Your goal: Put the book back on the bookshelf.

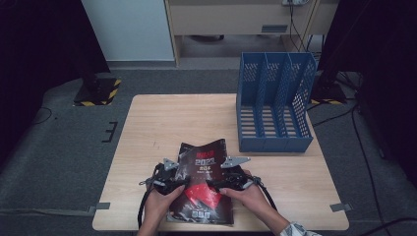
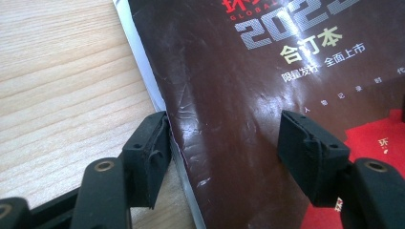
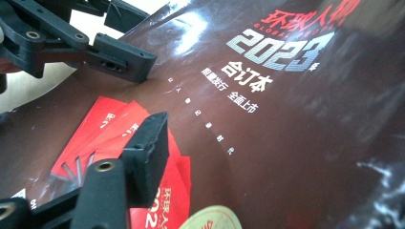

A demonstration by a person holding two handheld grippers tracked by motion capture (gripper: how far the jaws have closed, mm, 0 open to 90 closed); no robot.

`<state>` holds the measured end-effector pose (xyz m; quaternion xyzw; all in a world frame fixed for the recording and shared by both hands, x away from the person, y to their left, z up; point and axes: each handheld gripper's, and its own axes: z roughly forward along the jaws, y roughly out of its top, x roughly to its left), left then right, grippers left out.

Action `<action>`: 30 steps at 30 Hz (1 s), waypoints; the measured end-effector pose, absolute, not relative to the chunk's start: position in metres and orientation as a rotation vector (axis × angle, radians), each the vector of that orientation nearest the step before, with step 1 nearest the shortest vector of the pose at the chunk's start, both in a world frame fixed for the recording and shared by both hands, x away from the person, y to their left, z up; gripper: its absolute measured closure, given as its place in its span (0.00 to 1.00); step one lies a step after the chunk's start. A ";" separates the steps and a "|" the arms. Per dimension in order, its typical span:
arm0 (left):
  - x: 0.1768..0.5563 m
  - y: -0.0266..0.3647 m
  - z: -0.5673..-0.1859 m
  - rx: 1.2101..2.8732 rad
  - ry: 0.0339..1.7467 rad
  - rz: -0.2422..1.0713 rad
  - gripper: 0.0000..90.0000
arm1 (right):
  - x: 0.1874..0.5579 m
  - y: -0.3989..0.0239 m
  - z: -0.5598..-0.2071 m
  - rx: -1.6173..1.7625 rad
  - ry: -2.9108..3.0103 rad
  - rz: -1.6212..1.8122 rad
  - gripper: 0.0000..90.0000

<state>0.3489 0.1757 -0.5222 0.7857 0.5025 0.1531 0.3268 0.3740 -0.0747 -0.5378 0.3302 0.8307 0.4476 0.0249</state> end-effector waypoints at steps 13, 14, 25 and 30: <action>0.350 0.170 -0.520 2.031 1.275 0.376 0.39 | 0.386 -0.078 -0.531 1.082 2.471 1.322 0.82; 0.351 0.169 -0.520 2.026 1.269 0.382 0.38 | 0.389 -0.079 -0.529 1.091 2.461 1.327 0.85; 0.350 0.177 -0.521 2.013 1.326 0.424 0.38 | 0.390 -0.079 -0.522 1.060 2.442 1.316 0.89; 0.350 0.173 -0.522 2.054 1.283 0.391 0.54 | 0.391 -0.083 -0.518 1.058 2.432 1.306 0.89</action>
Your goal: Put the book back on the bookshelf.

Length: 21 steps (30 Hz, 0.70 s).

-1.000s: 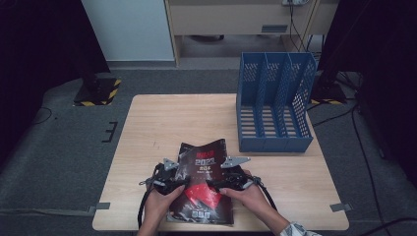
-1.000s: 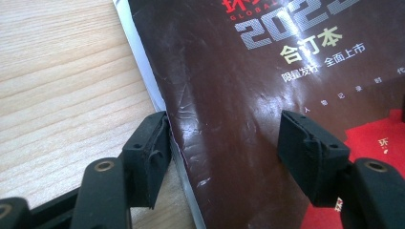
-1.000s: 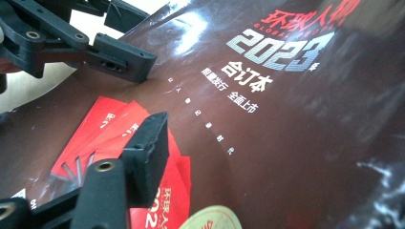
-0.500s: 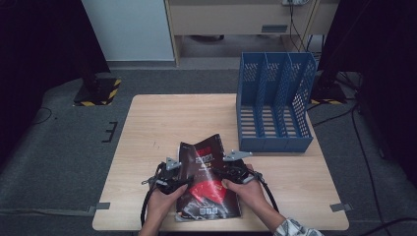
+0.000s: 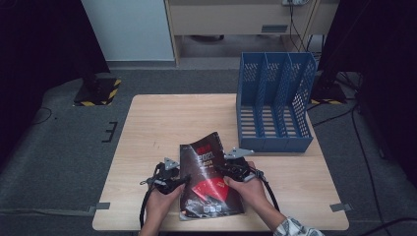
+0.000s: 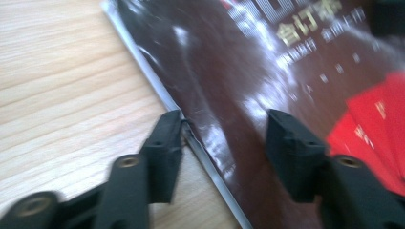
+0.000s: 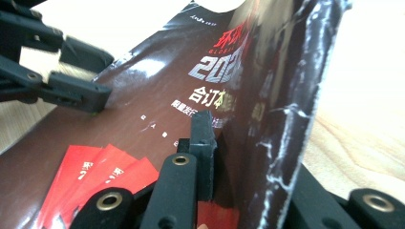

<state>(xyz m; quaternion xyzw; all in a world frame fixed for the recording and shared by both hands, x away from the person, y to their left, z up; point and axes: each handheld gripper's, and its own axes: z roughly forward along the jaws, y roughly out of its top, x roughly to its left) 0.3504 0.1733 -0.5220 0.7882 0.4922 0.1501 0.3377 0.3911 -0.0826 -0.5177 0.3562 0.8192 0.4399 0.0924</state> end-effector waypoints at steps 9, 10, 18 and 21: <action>0.350 0.175 -0.523 2.046 1.277 0.382 0.56 | 0.388 -0.079 -0.508 1.061 2.455 1.322 0.83; 0.350 0.174 -0.524 2.045 1.278 0.388 0.56 | 0.388 -0.078 -0.508 1.062 2.457 1.325 0.82; 0.350 0.174 -0.524 2.041 1.276 0.396 0.57 | 0.383 -0.069 -0.506 1.030 2.511 1.348 0.68; 0.350 0.174 -0.524 2.040 1.272 0.394 0.57 | 0.383 -0.067 -0.509 0.993 2.558 1.244 0.63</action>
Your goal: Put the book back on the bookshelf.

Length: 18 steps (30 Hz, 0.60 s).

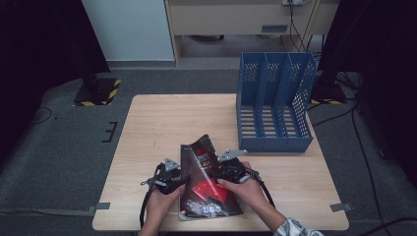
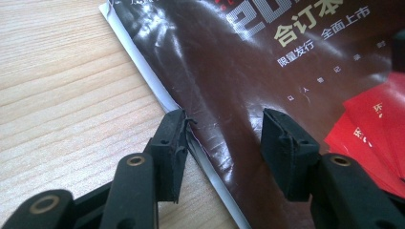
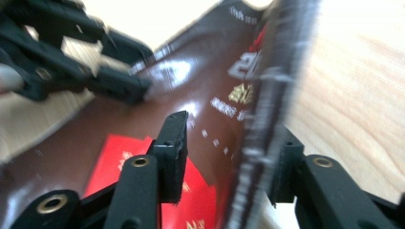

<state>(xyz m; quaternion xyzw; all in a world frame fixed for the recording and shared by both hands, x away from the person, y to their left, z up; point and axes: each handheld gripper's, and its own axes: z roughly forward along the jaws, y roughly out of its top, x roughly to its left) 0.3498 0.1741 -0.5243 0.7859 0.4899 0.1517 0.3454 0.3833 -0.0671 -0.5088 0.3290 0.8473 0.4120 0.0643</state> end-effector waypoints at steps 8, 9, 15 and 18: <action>0.350 0.174 -0.525 2.034 1.271 0.404 0.57 | 0.387 -0.073 -0.519 1.040 2.633 1.175 0.66; 0.350 0.174 -0.525 2.034 1.271 0.404 0.57 | 0.387 -0.073 -0.519 1.052 2.623 1.176 0.69; 0.351 0.174 -0.525 2.033 1.270 0.398 0.57 | 0.387 -0.075 -0.520 1.075 2.580 1.187 0.82; 0.351 0.174 -0.524 2.030 1.278 0.390 0.55 | 0.386 -0.075 -0.518 1.059 2.549 1.214 0.88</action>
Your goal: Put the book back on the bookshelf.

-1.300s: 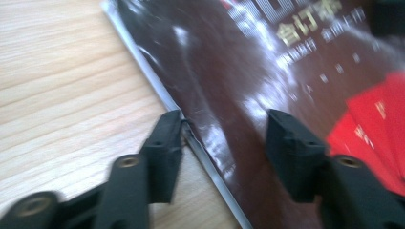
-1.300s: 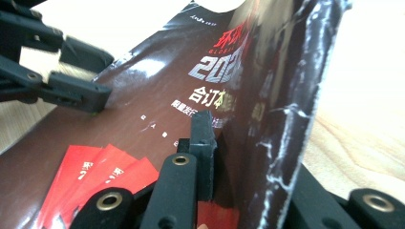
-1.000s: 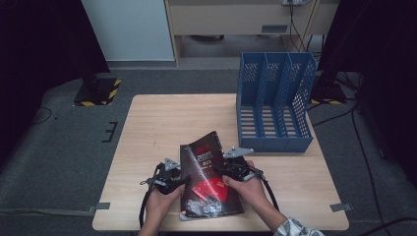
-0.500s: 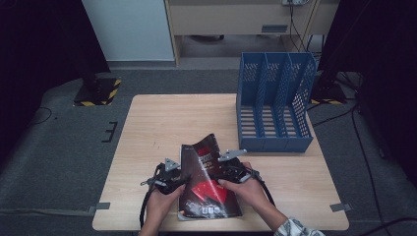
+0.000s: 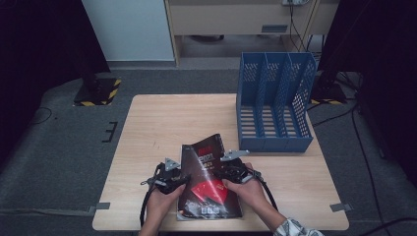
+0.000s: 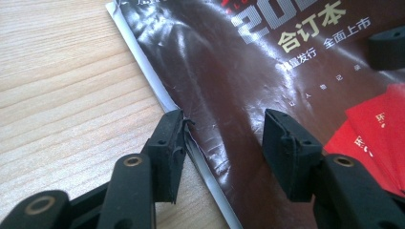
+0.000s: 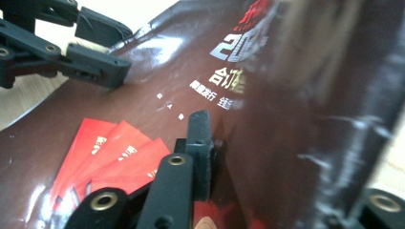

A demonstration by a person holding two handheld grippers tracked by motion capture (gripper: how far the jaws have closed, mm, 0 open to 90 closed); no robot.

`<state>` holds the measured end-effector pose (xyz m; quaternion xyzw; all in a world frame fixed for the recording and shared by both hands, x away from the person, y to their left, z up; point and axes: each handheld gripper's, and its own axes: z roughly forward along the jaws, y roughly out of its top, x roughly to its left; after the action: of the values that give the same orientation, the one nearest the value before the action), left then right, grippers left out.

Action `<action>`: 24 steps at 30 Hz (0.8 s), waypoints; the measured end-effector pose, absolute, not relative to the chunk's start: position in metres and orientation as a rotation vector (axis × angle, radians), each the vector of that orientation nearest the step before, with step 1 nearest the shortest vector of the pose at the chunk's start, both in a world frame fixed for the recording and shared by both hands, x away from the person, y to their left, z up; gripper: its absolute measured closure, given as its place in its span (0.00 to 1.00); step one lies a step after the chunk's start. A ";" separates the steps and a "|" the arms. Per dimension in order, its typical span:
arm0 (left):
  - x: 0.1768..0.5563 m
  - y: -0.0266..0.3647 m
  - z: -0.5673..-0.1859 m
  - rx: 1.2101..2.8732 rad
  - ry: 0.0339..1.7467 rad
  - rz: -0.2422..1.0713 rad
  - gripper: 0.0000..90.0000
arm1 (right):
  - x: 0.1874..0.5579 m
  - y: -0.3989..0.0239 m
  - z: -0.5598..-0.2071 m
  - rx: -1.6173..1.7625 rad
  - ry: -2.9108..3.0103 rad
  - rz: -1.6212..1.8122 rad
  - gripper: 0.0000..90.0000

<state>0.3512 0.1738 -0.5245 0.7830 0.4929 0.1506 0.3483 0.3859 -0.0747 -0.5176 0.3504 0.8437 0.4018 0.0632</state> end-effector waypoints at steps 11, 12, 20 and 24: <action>0.354 0.175 -0.519 2.001 1.266 0.388 0.28 | 0.382 -0.073 -0.510 0.978 2.499 1.274 0.93; 0.354 0.176 -0.519 1.993 1.269 0.380 0.25 | 0.381 -0.073 -0.509 0.972 2.496 1.279 0.93; 0.355 0.182 -0.519 1.955 1.252 0.308 0.11 | 0.379 -0.073 -0.501 0.914 2.457 1.294 0.94; 0.355 0.179 -0.521 1.971 1.243 0.244 0.11 | 0.379 -0.075 -0.495 0.884 2.414 1.296 0.94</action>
<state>0.3552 0.1792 -0.5214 0.7750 0.4888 0.0958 0.3890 0.3789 -0.0754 -0.4955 0.3043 0.8313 0.4463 0.1311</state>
